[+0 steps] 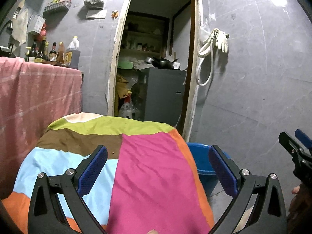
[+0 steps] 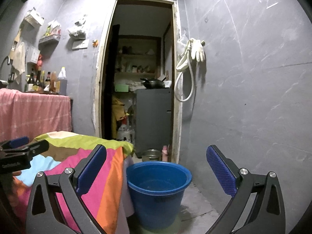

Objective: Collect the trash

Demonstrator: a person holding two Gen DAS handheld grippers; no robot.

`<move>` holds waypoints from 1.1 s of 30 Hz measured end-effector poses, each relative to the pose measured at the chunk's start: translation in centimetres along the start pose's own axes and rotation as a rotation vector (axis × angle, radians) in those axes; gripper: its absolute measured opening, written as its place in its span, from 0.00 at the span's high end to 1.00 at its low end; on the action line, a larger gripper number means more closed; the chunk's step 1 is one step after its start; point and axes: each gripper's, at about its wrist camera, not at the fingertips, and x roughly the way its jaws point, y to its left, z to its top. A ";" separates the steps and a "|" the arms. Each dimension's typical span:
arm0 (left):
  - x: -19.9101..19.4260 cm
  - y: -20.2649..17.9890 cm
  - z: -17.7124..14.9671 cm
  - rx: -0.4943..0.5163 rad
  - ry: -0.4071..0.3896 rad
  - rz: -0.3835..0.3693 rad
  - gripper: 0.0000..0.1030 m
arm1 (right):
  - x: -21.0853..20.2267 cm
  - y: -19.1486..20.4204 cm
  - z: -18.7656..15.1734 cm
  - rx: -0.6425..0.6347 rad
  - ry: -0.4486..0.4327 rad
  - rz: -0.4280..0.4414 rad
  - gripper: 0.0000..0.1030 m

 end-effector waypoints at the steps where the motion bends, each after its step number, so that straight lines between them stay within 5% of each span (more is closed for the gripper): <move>1: -0.2 -0.1 -0.4 0.005 -0.002 0.003 0.02 | -0.2 0.1 -0.2 -0.003 -0.003 -0.004 0.00; 33: -0.4 0.4 -2.2 0.007 0.015 0.038 0.02 | -0.2 0.2 -1.9 0.002 0.030 -0.023 0.00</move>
